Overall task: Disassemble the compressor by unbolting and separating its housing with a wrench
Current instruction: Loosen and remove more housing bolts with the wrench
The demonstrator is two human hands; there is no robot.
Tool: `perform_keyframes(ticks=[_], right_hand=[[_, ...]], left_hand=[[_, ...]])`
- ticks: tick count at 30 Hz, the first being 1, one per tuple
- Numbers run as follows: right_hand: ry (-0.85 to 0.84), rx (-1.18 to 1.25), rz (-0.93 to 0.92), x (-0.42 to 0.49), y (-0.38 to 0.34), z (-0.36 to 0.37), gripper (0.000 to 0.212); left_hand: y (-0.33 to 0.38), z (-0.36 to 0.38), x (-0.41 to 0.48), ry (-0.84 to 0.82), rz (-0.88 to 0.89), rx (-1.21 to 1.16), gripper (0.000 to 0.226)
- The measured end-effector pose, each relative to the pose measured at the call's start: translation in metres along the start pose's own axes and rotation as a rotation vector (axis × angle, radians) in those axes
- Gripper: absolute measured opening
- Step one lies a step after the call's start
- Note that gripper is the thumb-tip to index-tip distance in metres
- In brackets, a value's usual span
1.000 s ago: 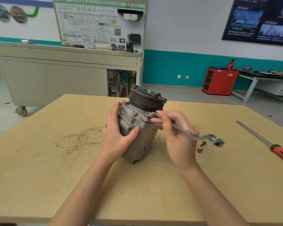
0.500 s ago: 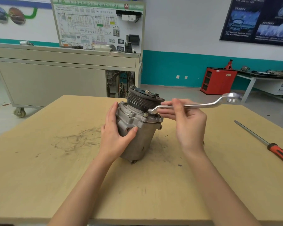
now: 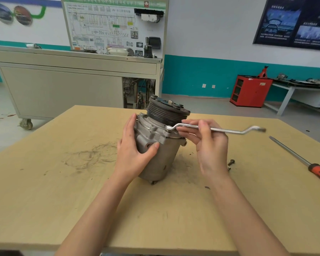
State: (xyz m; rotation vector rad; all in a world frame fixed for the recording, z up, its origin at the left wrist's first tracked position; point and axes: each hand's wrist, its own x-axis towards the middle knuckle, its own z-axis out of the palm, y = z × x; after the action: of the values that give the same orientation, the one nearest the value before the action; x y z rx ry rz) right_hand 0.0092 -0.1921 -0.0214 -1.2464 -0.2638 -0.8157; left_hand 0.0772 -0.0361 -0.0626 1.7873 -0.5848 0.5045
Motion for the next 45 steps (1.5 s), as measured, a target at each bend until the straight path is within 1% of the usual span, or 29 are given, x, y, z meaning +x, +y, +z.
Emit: perform_keyframes(ticks=[2, 3, 4, 5, 7, 10, 14, 19, 21, 22, 23, 24, 26, 28, 30, 31, 32, 33, 35, 36, 38, 40, 42, 45], right_hand=[[-0.012, 0.182, 0.255, 0.017, -0.002, -0.006, 0.029], [-0.022, 0.229, 0.328, 0.022, -0.003, -0.007, 0.03], [-0.017, 0.256, 0.357, 0.026, -0.004, -0.008, 0.03], [0.011, 0.263, 0.348, 0.028, -0.004, -0.009, 0.031], [0.093, 0.187, 0.239, 0.026, -0.004, -0.009, 0.032], [0.145, -0.072, 0.031, 0.013, -0.009, -0.003, 0.032], [0.063, -0.305, -0.181, -0.004, -0.014, 0.012, 0.024], [-0.089, -0.693, -0.599, -0.017, -0.009, 0.012, 0.021], [-0.087, -0.772, -0.728, -0.021, -0.006, 0.01, 0.019], [-0.078, -0.766, -0.734, -0.022, -0.004, 0.009, 0.019], [-0.071, -0.727, -0.692, -0.022, -0.002, 0.008, 0.019], [-0.063, -0.643, -0.593, -0.022, -0.001, 0.008, 0.018], [-0.034, -0.354, -0.313, -0.018, 0.0, 0.007, 0.017], [0.026, -0.033, -0.032, -0.007, 0.001, 0.003, 0.024], [0.032, 0.194, 0.24, 0.008, 0.0, -0.001, 0.029], [0.018, 0.244, 0.332, 0.014, -0.002, -0.003, 0.03], [0.005, 0.262, 0.375, 0.019, -0.004, -0.004, 0.03], [0.006, 0.265, 0.37, 0.023, -0.006, -0.005, 0.03], [0.051, 0.221, 0.252, 0.024, -0.009, -0.005, 0.031], [0.078, 0.13, 0.157, 0.022, -0.01, -0.005, 0.032], [0.097, -0.14, -0.056, 0.014, -0.013, -0.003, 0.029], [0.05, -0.361, -0.263, 0.004, -0.014, 0.002, 0.025], [-0.002, -0.529, -0.452, -0.003, -0.013, 0.009, 0.021], [-0.04, -0.66, -0.649, -0.005, -0.01, 0.015, 0.025]], left_hand=[[0.0, 0.0, 0.0, 0.001, -0.005, -0.004, 0.091], [0.0, -0.001, 0.0, -0.001, -0.007, -0.006, 0.091], [0.0, -0.001, 0.0, -0.004, -0.008, -0.009, 0.091], [0.0, -0.001, 0.0, -0.008, -0.009, -0.013, 0.09], [0.0, -0.002, 0.0, -0.017, -0.004, -0.017, 0.087], [-0.001, -0.002, 0.002, -0.023, 0.003, -0.02, 0.083], [-0.003, -0.003, 0.002, -0.026, 0.007, -0.027, 0.082], [-0.003, -0.002, 0.002, -0.017, 0.016, -0.02, 0.085], [-0.004, -0.002, 0.002, -0.016, 0.017, -0.018, 0.086], [-0.004, -0.002, 0.003, -0.015, 0.018, -0.019, 0.086], [-0.004, -0.002, 0.003, -0.015, 0.018, -0.019, 0.085], [-0.004, -0.002, 0.002, -0.016, 0.017, -0.021, 0.084], [-0.004, -0.001, 0.002, -0.02, 0.01, -0.026, 0.083], [-0.004, -0.001, 0.002, -0.021, 0.006, -0.023, 0.084], [-0.004, -0.001, 0.002, -0.017, 0.005, -0.023, 0.086], [-0.005, -0.001, 0.002, -0.018, 0.002, -0.025, 0.086], [-0.005, -0.001, 0.002, -0.019, 0.0, -0.027, 0.086], [-0.005, -0.001, 0.002, -0.019, -0.001, -0.029, 0.086], [-0.005, -0.002, 0.002, -0.02, 0.0, -0.027, 0.084], [-0.005, -0.001, 0.002, -0.02, 0.003, -0.023, 0.083], [-0.004, -0.001, 0.003, -0.018, 0.006, -0.017, 0.084], [-0.005, -0.001, 0.003, -0.013, 0.005, -0.021, 0.085], [-0.005, -0.001, 0.002, -0.013, 0.001, -0.03, 0.085], [-0.003, -0.001, 0.001, -0.013, 0.004, -0.029, 0.085]])
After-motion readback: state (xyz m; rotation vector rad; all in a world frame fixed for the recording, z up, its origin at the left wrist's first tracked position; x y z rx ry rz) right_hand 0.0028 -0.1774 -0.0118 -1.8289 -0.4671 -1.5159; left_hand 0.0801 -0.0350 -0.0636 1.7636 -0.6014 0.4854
